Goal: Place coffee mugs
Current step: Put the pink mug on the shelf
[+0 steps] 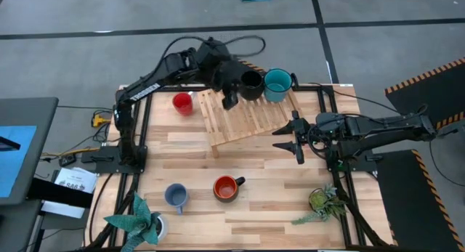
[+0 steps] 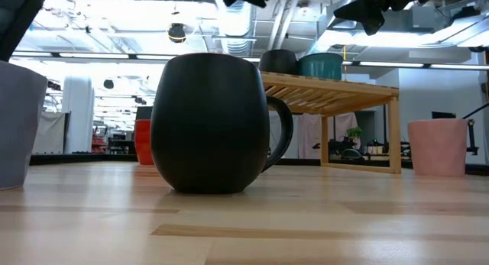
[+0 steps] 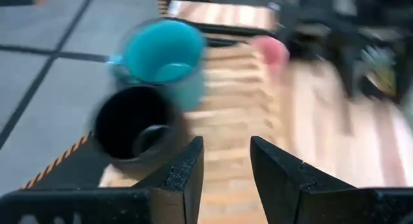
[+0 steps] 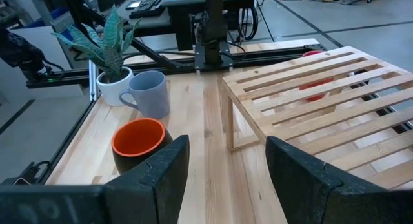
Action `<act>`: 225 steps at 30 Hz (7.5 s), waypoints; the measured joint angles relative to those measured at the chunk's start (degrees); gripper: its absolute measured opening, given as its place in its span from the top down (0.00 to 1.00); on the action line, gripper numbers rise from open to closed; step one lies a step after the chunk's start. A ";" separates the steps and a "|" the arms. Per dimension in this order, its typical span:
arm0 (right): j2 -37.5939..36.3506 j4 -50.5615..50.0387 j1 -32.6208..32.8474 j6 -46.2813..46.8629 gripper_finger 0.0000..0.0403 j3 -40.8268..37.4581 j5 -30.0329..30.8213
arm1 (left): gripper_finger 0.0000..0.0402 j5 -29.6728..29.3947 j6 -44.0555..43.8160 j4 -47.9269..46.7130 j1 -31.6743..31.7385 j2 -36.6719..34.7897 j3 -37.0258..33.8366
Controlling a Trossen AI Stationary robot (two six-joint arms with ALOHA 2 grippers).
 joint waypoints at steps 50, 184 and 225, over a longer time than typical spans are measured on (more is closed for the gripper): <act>6.85 -0.60 -0.09 -0.02 0.42 0.27 -0.01 | 0.72 -8.23 -3.97 86.06 -18.82 -67.14 -111.31; 47.36 -82.29 -9.68 19.41 0.89 62.69 17.83 | 0.72 -8.23 -5.48 84.02 -18.78 -67.07 -111.31; 46.84 -80.21 -13.16 16.37 0.82 62.71 15.02 | 0.72 -8.21 -6.70 84.02 -18.78 -67.07 -111.31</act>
